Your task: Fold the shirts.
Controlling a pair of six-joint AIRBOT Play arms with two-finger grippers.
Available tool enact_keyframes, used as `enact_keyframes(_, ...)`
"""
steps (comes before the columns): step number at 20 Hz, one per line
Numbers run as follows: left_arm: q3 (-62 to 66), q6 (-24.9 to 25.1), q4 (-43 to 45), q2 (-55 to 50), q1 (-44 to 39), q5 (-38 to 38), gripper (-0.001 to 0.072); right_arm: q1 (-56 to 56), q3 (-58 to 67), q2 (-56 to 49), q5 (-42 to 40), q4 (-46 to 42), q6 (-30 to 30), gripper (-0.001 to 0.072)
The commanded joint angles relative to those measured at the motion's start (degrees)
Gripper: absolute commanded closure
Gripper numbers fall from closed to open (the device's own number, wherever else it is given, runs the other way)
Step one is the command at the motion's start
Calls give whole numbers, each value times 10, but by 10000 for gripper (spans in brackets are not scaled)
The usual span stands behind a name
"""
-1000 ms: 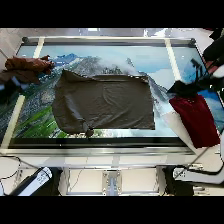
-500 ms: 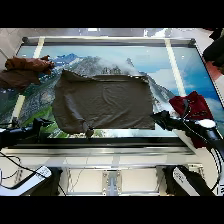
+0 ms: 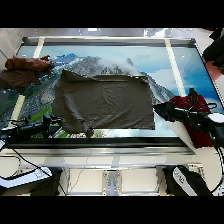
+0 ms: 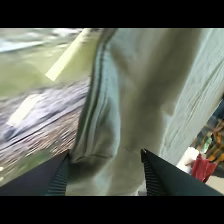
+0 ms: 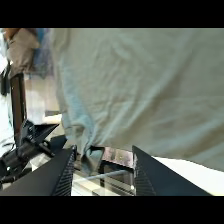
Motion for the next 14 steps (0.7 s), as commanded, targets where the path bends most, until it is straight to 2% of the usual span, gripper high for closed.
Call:
enact_keyframes(1, 0, 7, -4, -5, -21, 28, 223, 0, 52, 1, 31, -5, 0, 327)
enact_keyframes(2, 0, 7, -5, -5, -21, 27, 244, 0, 68, 1, 38, -11, 0, 332)
enact_keyframes(3, 0, 7, -5, -4, -23, 26, 424, 0, 83, 1, 39, -24, 0, 338)
enact_keyframes(4, 0, 8, -5, -4, -23, 24, 698, 0, 96, 1, 39, -43, 3, 338)
enact_keyframes(6, 0, 9, -14, -4, -22, 18, 693, 0, 103, 1, 39, -121, 29, 338)
enact_keyframes(8, 0, 10, -19, -4, -22, 17, 693, -4, 80, 1, 33, -252, 93, 323)
enact_keyframes(9, 1, 10, -19, -4, -22, 15, 693, -13, 53, 1, 23, -269, 120, 323)
enact_keyframes(11, 1, 11, -19, -4, -22, 12, 693, -35, -26, 1, -2, -233, 147, 309)
enact_keyframes(12, 1, 18, -19, -4, -22, 10, 693, -40, -65, 0, -9, -215, 169, 249)
enact_keyframes(14, 1, 21, -19, -4, -22, 9, 694, -42, -134, 0, -14, -168, 179, 224)
